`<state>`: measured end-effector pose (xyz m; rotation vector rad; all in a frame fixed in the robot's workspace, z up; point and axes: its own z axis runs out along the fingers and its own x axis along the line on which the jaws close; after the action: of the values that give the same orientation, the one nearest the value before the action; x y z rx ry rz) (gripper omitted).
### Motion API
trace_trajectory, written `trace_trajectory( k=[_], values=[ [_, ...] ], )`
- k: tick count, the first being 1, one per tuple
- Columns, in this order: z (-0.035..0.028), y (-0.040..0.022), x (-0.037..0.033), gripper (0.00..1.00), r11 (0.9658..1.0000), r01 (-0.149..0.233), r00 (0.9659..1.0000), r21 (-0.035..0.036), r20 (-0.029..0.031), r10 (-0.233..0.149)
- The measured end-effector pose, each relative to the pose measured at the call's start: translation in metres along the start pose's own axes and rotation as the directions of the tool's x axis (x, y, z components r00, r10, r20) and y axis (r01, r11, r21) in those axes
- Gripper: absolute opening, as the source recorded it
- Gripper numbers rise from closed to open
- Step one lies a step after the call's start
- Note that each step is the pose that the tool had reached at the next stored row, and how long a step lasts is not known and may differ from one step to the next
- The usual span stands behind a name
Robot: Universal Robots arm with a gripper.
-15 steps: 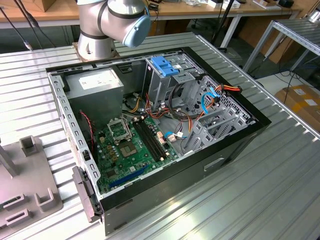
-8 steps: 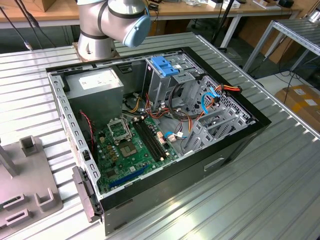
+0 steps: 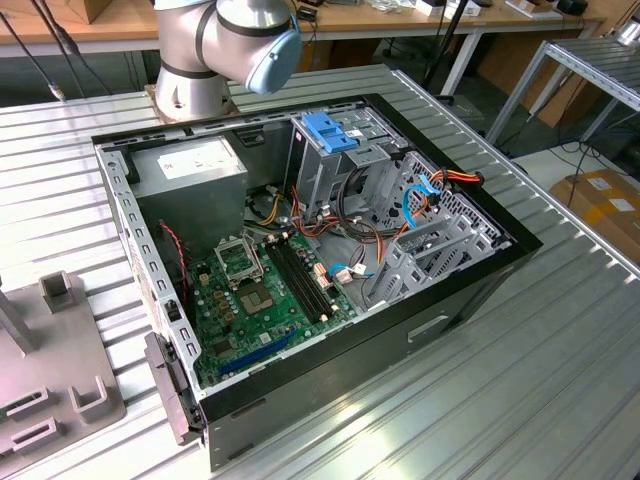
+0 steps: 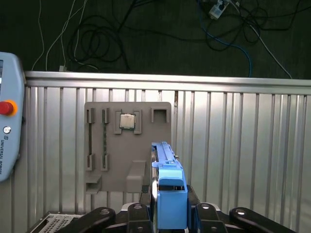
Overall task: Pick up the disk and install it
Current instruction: 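Pick up the disk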
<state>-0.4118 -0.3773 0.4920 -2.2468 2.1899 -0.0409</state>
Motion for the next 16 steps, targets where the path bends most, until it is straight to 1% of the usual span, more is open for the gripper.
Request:
trace_trajectory(
  k=[4,6,13,14,15,16],
  values=[
    [0.0002,-0.0068,0.0002,0.37,1.0000,0.000,1.0000,0.0000,0.0000,0.000],
    [0.0002,-0.0088,0.0002,0.37,1.0000,0.000,1.0000,0.0000,0.0000,0.000],
    [0.0002,-0.0091,0.0002,0.37,1.0000,0.000,1.0000,0.0001,0.0001,0.000],
    [-0.0019,-0.0091,0.0002,0.37,1.0000,0.000,1.0000,0.0000,0.0000,0.000],
    [-0.0023,-0.0091,0.0002,0.37,1.0000,0.000,1.0000,0.0000,0.0000,0.000],
    [-0.0023,-0.0119,0.0003,0.37,1.0000,0.000,1.0000,0.0000,0.0000,0.000]
  ],
)
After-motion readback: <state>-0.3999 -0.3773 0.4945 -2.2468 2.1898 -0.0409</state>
